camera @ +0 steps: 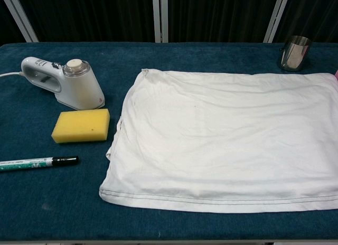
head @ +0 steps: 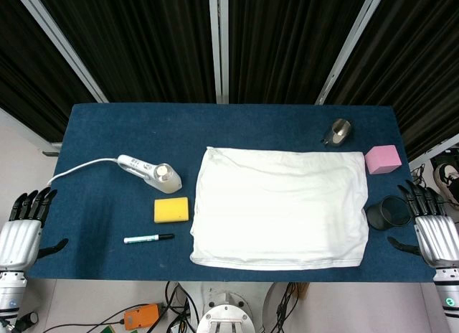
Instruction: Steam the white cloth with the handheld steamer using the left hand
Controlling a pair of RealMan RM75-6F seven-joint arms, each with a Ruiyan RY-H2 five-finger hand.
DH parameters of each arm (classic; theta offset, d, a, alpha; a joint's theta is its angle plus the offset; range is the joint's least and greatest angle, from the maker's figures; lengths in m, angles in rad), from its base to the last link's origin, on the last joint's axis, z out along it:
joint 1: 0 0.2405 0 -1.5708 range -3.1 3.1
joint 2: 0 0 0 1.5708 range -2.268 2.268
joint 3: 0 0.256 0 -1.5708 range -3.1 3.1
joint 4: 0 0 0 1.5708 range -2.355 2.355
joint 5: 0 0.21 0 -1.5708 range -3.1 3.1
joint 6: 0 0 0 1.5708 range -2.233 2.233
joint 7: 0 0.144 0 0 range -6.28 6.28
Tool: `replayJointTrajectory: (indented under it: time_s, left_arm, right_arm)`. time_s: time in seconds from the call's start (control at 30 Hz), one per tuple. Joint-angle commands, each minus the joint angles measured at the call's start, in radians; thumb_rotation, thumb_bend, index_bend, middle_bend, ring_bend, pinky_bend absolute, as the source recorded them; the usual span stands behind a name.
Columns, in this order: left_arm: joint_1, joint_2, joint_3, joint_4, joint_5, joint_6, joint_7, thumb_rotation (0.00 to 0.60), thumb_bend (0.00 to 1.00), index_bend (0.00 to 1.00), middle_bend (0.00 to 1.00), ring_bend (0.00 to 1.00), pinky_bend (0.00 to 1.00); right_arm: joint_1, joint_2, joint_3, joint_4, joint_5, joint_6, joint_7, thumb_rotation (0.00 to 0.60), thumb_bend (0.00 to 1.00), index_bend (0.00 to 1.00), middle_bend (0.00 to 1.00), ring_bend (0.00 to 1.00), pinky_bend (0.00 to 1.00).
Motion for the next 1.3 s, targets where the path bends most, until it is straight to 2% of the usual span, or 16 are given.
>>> replayJointTrajectory:
  time_s: [0.03,0.2,0.33,0.57,0.7,0.83,0.97,1.13,1.3]
  left_arm:
    - [-0.005,0.04,0.071,0.011,0.141,-0.01,-0.112,0.6,0.03,0.0,0.03,0.01,0.0]
    - [-0.022,0.019,-0.005,-0.011,0.074,-0.02,-0.035,0.6,0.05,0.0,0.03,0.01,0.0]
    - [-0.096,0.022,-0.07,-0.025,0.069,-0.08,0.021,0.6,0.08,0.0,0.05,0.02,0.0]
    - [-0.283,0.044,-0.185,-0.039,0.001,-0.307,0.085,0.6,0.12,0.02,0.07,0.02,0.0]
    - [-0.38,0.039,-0.229,-0.013,-0.058,-0.443,0.094,0.6,0.15,0.03,0.07,0.03,0.0]
    - [-0.47,0.009,-0.252,0.044,-0.118,-0.574,0.124,0.6,0.16,0.06,0.09,0.04,0.0]
    - [-0.546,-0.036,-0.25,0.113,-0.185,-0.693,0.175,0.6,0.17,0.12,0.13,0.06,0.0]
    - [-0.606,-0.094,-0.232,0.183,-0.255,-0.786,0.236,0.6,0.18,0.18,0.16,0.08,0.0]
    - [-0.639,-0.127,-0.214,0.216,-0.315,-0.831,0.281,0.6,0.19,0.2,0.2,0.13,0.0]
  right_arm:
    - [-0.005,0.0,-0.003,-0.002,0.003,0.002,-0.001,0.6,0.0,0.0,0.0,0.0,0.0]
    - [-0.014,0.0,-0.014,-0.001,0.003,0.002,0.002,0.6,0.0,0.0,0.0,0.0,0.0]
    - [-0.01,-0.001,-0.027,0.001,0.009,-0.029,0.005,0.6,0.0,0.0,0.0,0.0,0.02]
    - [-0.015,-0.001,-0.035,-0.005,0.002,-0.025,-0.008,0.6,0.0,0.0,0.0,0.0,0.02]
    - [-0.02,-0.002,-0.035,-0.002,0.016,-0.028,-0.005,0.6,0.0,0.0,0.0,0.0,0.02]
    - [-0.019,-0.007,-0.034,-0.001,0.024,-0.038,-0.007,0.6,0.0,0.0,0.0,0.0,0.02]
    - [-0.017,-0.011,-0.033,0.0,0.031,-0.045,-0.009,0.6,0.0,0.0,0.0,0.0,0.02]
    - [-0.012,-0.016,-0.031,0.001,0.043,-0.061,-0.011,0.6,0.0,0.0,0.0,0.0,0.02]
    - [-0.007,-0.021,-0.028,0.001,0.051,-0.071,-0.013,0.6,0.0,0.0,0.0,0.0,0.02]
